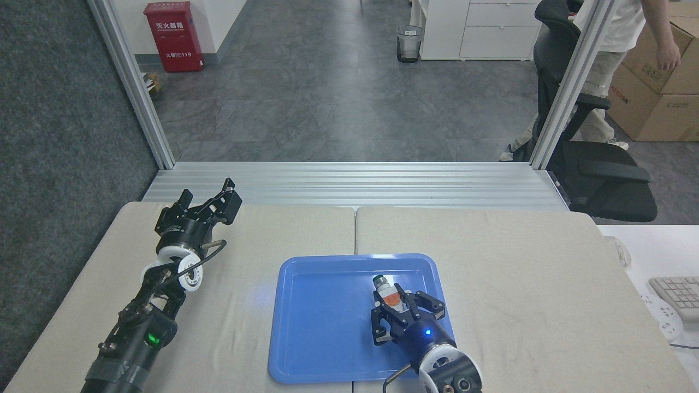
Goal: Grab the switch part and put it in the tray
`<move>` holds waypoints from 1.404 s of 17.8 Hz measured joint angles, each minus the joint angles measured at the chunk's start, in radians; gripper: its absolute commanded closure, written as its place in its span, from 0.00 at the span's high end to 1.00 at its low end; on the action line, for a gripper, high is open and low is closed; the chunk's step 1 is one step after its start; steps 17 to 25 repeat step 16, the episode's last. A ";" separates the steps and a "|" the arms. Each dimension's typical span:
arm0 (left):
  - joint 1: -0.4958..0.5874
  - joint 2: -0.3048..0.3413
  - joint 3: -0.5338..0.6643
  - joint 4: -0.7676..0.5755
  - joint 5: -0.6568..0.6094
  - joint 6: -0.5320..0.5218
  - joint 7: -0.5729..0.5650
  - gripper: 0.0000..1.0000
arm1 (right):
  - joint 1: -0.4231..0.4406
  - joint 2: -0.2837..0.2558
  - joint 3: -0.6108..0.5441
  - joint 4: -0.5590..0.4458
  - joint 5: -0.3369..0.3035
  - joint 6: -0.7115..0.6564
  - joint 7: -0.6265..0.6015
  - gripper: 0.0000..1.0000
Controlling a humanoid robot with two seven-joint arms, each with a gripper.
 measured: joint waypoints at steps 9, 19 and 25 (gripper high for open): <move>0.000 0.000 0.000 0.000 0.000 0.000 0.000 1.00 | -0.075 0.051 -0.029 0.043 -0.001 0.102 -0.039 0.99; 0.000 0.000 0.000 0.000 0.000 0.000 0.000 1.00 | -0.182 -0.028 -0.205 0.062 -0.052 -0.063 -0.235 0.99; 0.000 0.000 0.000 0.000 0.000 0.000 0.000 1.00 | -0.182 -0.028 -0.205 0.062 -0.052 -0.063 -0.235 0.99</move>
